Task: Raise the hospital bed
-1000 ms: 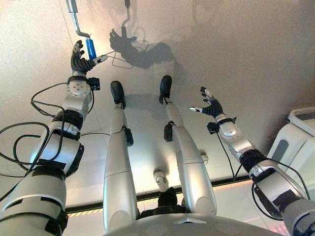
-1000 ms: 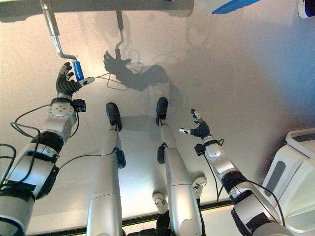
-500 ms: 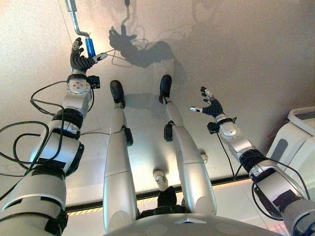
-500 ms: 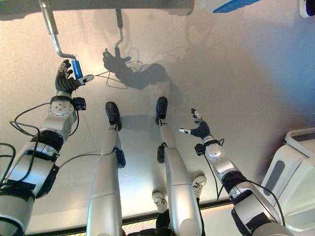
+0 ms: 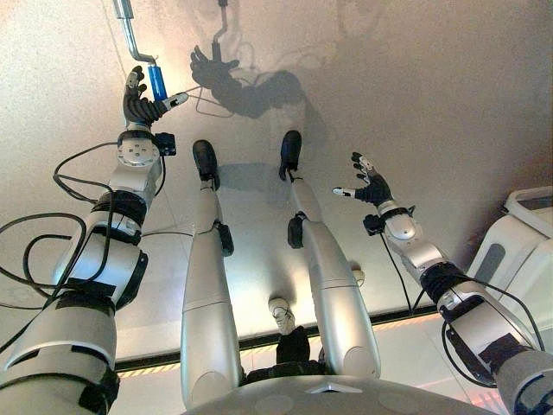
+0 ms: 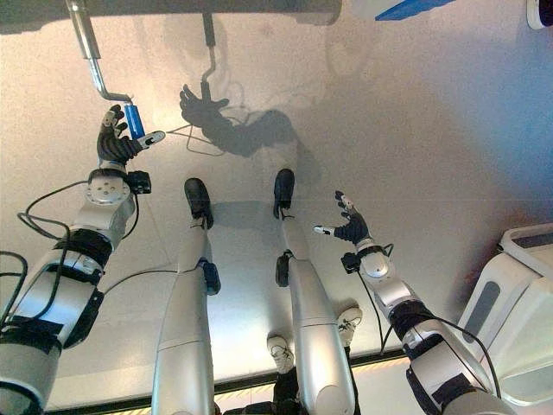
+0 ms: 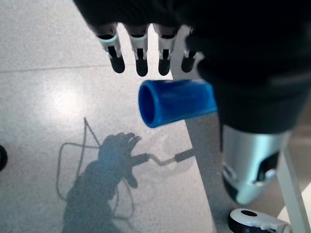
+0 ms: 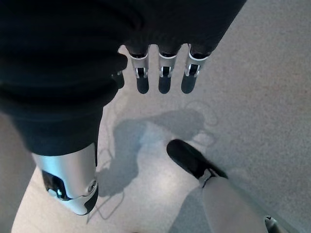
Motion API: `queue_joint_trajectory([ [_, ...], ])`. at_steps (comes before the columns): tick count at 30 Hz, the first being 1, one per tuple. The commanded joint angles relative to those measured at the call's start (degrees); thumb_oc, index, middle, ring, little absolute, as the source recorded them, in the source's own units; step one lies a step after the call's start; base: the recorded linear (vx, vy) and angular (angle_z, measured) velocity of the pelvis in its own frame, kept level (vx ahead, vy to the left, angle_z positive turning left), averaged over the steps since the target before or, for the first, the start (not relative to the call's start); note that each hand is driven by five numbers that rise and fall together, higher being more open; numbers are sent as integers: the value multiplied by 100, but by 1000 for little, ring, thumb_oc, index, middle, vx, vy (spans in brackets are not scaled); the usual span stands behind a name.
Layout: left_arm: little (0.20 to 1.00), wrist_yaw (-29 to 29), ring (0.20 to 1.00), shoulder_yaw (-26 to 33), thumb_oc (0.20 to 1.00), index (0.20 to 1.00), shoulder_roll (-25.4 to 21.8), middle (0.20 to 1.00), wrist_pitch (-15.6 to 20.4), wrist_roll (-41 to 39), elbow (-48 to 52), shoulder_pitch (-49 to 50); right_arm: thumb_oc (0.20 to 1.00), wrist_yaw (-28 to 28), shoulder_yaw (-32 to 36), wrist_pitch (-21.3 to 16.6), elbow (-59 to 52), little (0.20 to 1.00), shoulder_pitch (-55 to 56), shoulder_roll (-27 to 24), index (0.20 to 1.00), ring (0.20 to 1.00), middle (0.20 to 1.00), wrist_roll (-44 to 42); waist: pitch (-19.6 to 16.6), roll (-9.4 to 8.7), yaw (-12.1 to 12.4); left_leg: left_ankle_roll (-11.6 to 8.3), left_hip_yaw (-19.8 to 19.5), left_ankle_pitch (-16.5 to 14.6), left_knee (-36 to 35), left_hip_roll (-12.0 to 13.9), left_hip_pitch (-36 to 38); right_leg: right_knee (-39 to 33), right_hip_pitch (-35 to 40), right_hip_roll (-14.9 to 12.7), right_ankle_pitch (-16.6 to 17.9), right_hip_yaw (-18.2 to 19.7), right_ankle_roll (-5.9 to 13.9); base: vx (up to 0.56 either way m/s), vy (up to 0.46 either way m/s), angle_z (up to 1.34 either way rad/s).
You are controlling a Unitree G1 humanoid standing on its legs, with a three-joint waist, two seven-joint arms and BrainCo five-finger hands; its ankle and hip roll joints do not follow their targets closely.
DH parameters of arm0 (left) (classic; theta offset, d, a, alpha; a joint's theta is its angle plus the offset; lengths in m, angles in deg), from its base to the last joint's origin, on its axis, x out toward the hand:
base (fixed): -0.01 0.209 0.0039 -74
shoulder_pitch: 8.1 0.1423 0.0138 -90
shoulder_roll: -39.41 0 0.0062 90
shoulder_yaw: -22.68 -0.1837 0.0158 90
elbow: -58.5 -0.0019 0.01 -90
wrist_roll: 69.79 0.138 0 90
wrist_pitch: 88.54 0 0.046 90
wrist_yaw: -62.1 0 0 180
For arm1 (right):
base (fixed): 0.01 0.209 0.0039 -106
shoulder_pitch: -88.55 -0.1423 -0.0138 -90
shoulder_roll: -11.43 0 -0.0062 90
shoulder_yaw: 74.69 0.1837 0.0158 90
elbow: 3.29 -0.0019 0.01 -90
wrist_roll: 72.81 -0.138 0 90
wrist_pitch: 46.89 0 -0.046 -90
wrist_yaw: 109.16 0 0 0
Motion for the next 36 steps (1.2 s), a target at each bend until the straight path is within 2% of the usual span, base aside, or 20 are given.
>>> queue_joint_trajectory([
  [1, 1000, -92, 1000, 157, 1000, 1000, -13, 1000, 131, -89, 142, 205, 1000, 6, -1, -117, -402, 1000, 554, -198, 1000, 1000, 1000, 31, -115, 85, -33, 266, 93, -467, -48, -301, 340, 448, 115, 115, -381, 108, 618, 0, 0, 0],
  [15, 1000, -123, 1000, 156, 1000, 1000, -87, 1000, 127, -96, 67, 50, 1000, 9, 20, -158, -650, 1000, 644, -284, 1000, 1000, 1000, 88, -77, 22, -107, 284, 98, -519, 86, -281, 181, 525, -22, 106, -389, 99, 631, 0, 0, 0],
  [36, 1000, -118, 1000, 185, 1000, 1000, -114, 1000, 121, -81, 81, 57, 1000, 65, -58, -171, -746, 1000, 769, -340, 1000, 1000, 1000, 240, -131, 31, -126, 305, 113, -598, 197, -285, 101, 582, -92, 102, -426, 128, 633, 0, 0, 0],
])
